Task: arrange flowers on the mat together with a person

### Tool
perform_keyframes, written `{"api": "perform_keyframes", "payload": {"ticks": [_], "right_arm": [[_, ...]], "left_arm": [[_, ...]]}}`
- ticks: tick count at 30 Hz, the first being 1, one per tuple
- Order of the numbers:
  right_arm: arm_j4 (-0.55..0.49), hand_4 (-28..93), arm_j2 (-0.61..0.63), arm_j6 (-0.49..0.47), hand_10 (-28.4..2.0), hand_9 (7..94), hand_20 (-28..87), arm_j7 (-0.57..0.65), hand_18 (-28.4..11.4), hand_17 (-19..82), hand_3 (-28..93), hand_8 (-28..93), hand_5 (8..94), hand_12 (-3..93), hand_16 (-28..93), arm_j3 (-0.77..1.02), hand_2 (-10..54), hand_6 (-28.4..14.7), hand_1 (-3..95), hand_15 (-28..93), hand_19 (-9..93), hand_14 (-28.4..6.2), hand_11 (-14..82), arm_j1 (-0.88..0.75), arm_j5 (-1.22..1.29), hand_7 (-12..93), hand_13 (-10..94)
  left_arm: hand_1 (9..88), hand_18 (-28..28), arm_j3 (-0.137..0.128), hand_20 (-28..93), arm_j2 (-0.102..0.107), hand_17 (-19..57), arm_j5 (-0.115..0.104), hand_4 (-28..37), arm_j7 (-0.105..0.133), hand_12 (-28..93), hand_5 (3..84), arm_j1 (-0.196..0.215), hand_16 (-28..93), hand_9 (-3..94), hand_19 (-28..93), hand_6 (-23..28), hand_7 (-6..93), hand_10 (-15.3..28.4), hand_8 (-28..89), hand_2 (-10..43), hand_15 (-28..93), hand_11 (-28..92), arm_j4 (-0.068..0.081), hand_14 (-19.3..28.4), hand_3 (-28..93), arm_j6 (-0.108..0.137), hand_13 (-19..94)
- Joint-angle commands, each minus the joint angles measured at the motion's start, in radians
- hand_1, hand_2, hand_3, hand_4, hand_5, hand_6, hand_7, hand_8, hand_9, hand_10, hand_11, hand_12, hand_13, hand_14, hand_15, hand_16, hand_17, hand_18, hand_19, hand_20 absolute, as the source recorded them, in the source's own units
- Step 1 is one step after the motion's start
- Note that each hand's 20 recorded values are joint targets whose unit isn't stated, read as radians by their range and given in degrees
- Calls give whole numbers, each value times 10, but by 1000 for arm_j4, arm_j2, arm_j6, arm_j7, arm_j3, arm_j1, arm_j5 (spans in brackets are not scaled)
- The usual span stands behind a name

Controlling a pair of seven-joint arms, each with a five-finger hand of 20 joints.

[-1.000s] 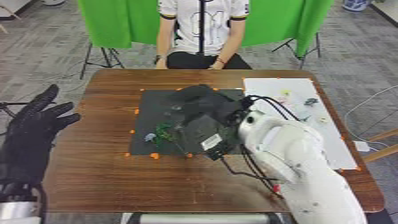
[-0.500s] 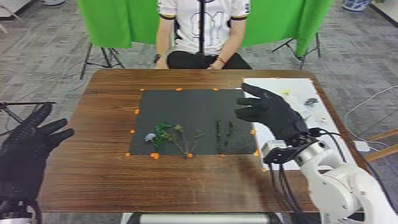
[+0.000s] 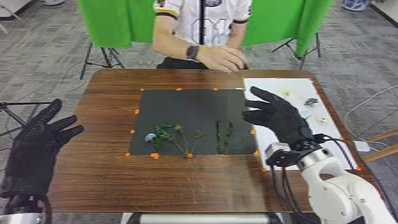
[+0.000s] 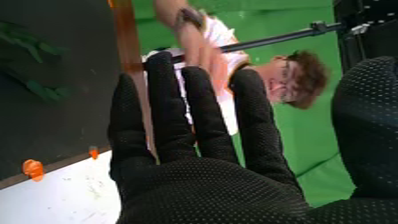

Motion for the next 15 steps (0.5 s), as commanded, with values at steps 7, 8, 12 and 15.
{"api": "perform_keyframes", "payload": {"ticks": [7,8,12,15], "right_arm": [[0,-282,13,42,-163,424,146,-43,-228,58,706,-110,404,150,121,-18,-3,18,252,395,524,-183,136,-14,4,130,354],[-3,-282,14,45,-163,424,147,-45,-228,58,706,-110,404,150,121,-18,-3,18,252,397,524,-182,137,-18,6,130,354],[-2,-283,13,44,-162,428,150,-44,-230,60,701,-112,408,149,120,-20,-1,20,252,400,525,-182,138,-18,14,132,359],[-4,-283,14,50,-163,431,151,-40,-231,61,695,-113,410,148,120,-22,3,21,251,401,526,-181,138,-20,9,132,363]], "left_arm": [[178,230,-3,202,-3,-97,-3,-283,6,121,297,23,-79,325,470,36,151,182,-111,10,507,242,-2,261,777,11,253],[178,230,-4,202,-3,-97,-2,-283,3,121,297,23,-78,325,470,35,151,182,-111,10,508,242,-3,261,777,10,253],[178,231,0,203,1,-97,-7,-283,13,120,296,24,-78,326,472,36,151,182,-111,11,510,243,-4,263,777,18,252],[178,231,3,203,1,-96,-6,-283,13,120,296,18,-79,326,473,35,151,183,-111,12,510,243,-2,261,777,16,251]]}}
